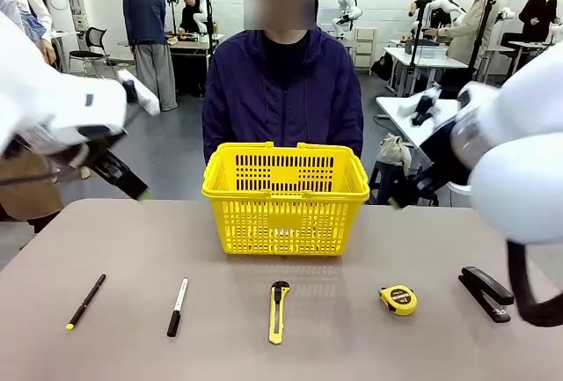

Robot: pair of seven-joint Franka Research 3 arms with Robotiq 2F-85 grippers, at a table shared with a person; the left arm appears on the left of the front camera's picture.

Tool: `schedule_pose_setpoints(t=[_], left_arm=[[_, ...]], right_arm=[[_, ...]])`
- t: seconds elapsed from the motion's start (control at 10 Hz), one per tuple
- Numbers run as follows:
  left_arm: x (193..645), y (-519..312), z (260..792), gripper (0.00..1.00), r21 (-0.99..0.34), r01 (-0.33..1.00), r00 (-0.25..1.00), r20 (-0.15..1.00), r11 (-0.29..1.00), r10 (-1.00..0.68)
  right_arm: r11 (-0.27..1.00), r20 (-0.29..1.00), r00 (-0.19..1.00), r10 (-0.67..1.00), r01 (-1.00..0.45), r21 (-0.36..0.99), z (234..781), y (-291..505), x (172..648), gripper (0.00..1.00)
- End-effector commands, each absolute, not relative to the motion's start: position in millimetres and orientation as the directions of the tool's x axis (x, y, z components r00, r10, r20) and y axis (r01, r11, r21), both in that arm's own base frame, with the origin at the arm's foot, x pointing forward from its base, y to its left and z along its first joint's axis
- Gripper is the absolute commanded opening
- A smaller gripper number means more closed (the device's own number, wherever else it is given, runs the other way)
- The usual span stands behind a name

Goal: Place the items the person wants into the basket.
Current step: Pick up the item the person points to and place it in the Market Basket.

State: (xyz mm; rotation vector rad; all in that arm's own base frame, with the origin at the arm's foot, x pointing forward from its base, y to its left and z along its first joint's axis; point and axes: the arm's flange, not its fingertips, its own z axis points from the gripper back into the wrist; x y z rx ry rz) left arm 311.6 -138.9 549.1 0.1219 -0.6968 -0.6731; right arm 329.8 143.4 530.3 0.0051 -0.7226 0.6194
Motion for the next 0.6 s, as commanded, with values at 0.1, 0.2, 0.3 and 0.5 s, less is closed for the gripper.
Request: schedule_pose_setpoints(t=[0.1, 0.2, 0.3, 0.5], left_arm=[[271.0, -128.6, 585.5, 1.0, 0.358, 0.467, 0.534, 0.615, 0.808, -0.581], [266.8, -126.1, 596.6, 1.0, 0.362, 0.456, 0.522, 0.631, 0.813, -0.573], [273.5, -121.9, 604.7, 1.0, 0.353, 0.454, 0.524, 0.637, 0.818, -0.566], [264.8, -122.2, 604.6, 1.0, 0.362, 0.476, 0.501, 0.637, 0.801, -0.585]], right_arm=[[0.823, 0.621, 0.563, 0.545, -0.501, -0.268, 595.2, 131.5, 280.9, 1.0], [0.822, 0.633, 0.545, 0.55, -0.487, -0.294, 613.9, 130.4, 269.0, 1.0], [0.824, 0.629, 0.546, 0.553, -0.47, -0.316, 624.9, 133.2, 260.5, 1.0], [0.805, 0.57, 0.574, 0.588, -0.482, -0.345, 623.2, 139.3, 255.4, 1.0]])
